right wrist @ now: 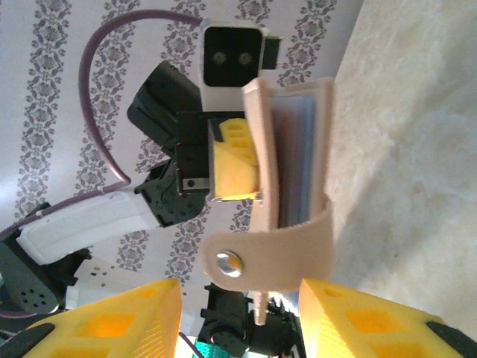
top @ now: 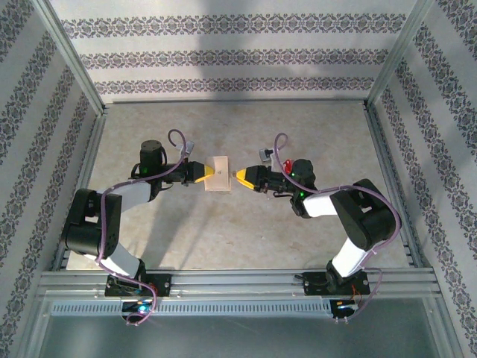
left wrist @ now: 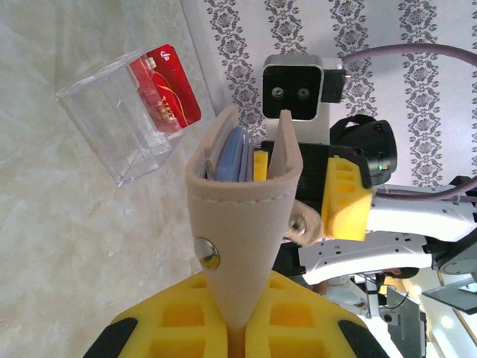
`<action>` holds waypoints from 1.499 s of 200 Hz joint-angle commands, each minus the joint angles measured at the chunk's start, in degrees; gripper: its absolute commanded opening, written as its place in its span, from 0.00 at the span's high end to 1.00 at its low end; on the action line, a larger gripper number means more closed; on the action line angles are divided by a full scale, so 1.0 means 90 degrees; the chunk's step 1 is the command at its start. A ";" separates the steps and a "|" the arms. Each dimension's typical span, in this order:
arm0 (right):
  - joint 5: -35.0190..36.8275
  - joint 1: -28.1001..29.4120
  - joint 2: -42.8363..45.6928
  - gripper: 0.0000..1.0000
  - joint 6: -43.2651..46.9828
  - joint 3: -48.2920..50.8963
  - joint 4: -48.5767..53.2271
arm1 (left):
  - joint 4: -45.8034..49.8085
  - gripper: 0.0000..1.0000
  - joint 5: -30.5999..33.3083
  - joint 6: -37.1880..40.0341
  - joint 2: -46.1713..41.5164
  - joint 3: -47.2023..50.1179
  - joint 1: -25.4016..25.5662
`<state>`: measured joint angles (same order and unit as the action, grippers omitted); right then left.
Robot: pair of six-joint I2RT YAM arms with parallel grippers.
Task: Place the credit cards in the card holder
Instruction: Close the button on the card holder.
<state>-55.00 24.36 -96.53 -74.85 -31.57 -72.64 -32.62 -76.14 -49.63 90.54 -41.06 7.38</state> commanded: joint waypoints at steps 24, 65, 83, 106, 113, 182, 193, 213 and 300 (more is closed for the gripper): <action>-0.0196 -0.0115 0.0263 0.52 0.0490 0.0006 0.0352 | -0.0259 1.00 -0.0209 -0.0037 -0.0448 -0.0064 0.0017; -0.0180 0.0069 0.0193 0.52 0.0270 -0.0281 0.0013 | -0.0244 1.00 -0.0244 -0.0018 -0.0415 -0.0100 0.0122; -0.0199 0.0194 0.0070 0.54 0.0038 -0.0406 -0.0316 | -0.0186 1.00 -0.0222 0.0040 -0.0391 -0.0098 0.0144; -0.0198 0.0363 -0.0082 0.57 -0.0092 -0.0538 -0.0498 | -0.0145 1.00 -0.0185 0.0081 -0.0353 -0.0097 0.0149; -0.0198 0.0402 -0.0128 0.58 -0.0089 -0.0580 -0.0497 | -0.0140 1.00 -0.0181 0.0082 -0.0349 -0.0104 0.0157; -0.0167 0.0663 -0.0550 0.60 -0.0050 -0.0935 -0.0468 | -0.0081 1.00 -0.0156 0.0118 -0.0360 -0.0093 0.0219; -0.0155 0.0635 -0.0597 0.60 -0.0003 -0.0928 -0.0402 | -0.0086 1.00 -0.0161 0.0124 -0.0353 -0.0091 0.0224; -0.0126 0.0589 -0.0579 0.61 0.0050 -0.0850 -0.0337 | -0.0060 1.00 -0.0168 0.0201 -0.0358 -0.0092 0.0216; -0.0185 0.0194 0.0592 0.51 0.1229 -0.0298 0.1526 | -0.0043 1.00 -0.0182 0.0246 -0.0356 -0.0116 0.0216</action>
<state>-55.64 26.48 -92.31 -68.84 -34.92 -63.61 -30.70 -75.90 -47.24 87.70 -41.06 8.86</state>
